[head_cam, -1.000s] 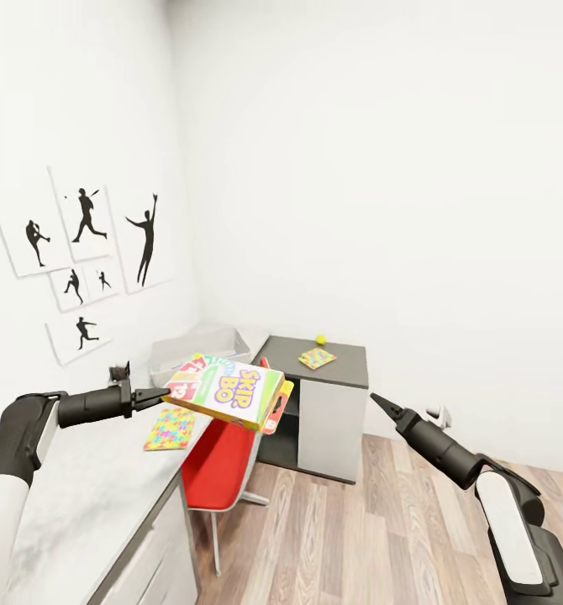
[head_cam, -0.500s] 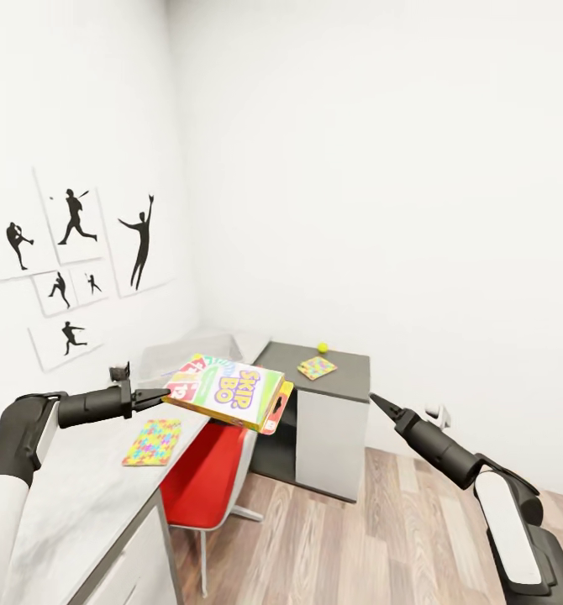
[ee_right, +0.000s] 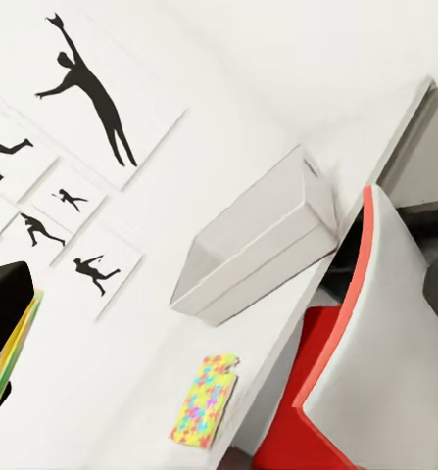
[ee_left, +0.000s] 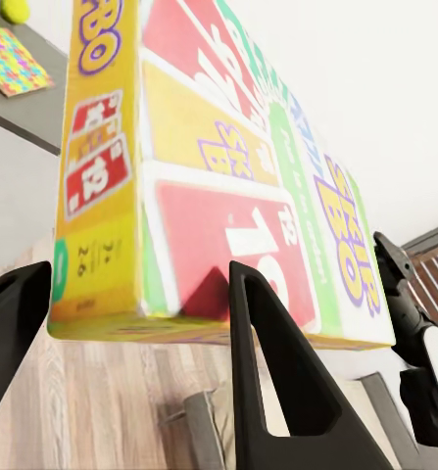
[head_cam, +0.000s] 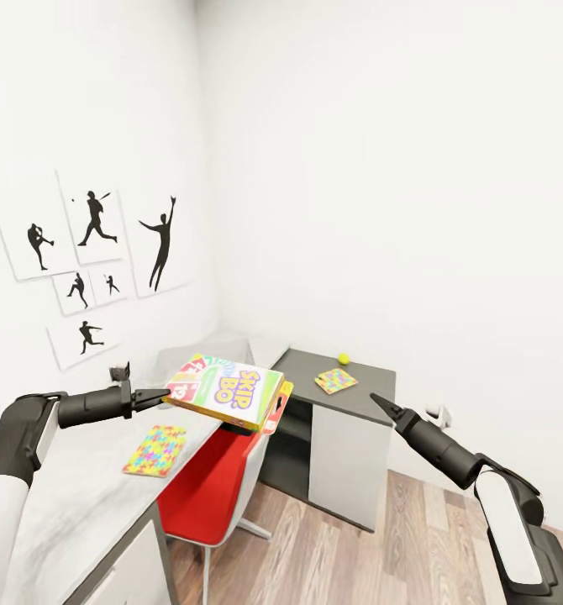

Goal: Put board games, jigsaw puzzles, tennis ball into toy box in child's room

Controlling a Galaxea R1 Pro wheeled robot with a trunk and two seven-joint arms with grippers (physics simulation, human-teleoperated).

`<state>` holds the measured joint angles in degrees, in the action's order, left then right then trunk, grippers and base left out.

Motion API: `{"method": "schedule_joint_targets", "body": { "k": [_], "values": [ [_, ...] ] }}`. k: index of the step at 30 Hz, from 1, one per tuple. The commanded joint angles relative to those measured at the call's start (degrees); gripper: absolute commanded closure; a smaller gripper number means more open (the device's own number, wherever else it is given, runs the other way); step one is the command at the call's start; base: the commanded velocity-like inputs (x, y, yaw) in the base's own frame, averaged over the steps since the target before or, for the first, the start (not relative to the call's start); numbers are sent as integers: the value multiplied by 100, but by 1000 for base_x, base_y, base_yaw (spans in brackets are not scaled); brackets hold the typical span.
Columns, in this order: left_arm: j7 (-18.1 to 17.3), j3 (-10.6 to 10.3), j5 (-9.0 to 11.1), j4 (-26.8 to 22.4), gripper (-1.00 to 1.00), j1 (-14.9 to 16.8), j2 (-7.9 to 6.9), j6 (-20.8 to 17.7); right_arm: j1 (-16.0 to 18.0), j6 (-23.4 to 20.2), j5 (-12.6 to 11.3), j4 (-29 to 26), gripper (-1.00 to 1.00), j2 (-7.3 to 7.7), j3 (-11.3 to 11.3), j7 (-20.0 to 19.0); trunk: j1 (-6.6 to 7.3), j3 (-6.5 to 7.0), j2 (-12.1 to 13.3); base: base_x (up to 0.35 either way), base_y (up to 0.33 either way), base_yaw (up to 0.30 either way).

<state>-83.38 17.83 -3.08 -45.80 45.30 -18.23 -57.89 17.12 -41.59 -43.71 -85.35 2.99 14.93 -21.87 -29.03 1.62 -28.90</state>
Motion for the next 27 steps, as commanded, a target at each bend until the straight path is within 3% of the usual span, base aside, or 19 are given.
{"method": "schedule_joint_targets", "body": {
  "k": [1, 19, 27],
  "values": [
    [-38, 12, -17, -1, 100, 1, 3, -65, 2, -34, 7, 1, -100, -3, 10, -15, -4, -1, -4, 234, -213, 73],
    [-38, 45, -17, -3, 100, -12, 10, -69, 2, -27, 15, -35, -100, -6, 10, -4, -4, 0, -4, 241, -172, 10],
    [-38, 45, -17, -1, 100, -13, 17, -73, 2, -33, 33, -28, -100, -2, 10, -2, -4, 0, -4, 247, -115, 206]
  ]
}}
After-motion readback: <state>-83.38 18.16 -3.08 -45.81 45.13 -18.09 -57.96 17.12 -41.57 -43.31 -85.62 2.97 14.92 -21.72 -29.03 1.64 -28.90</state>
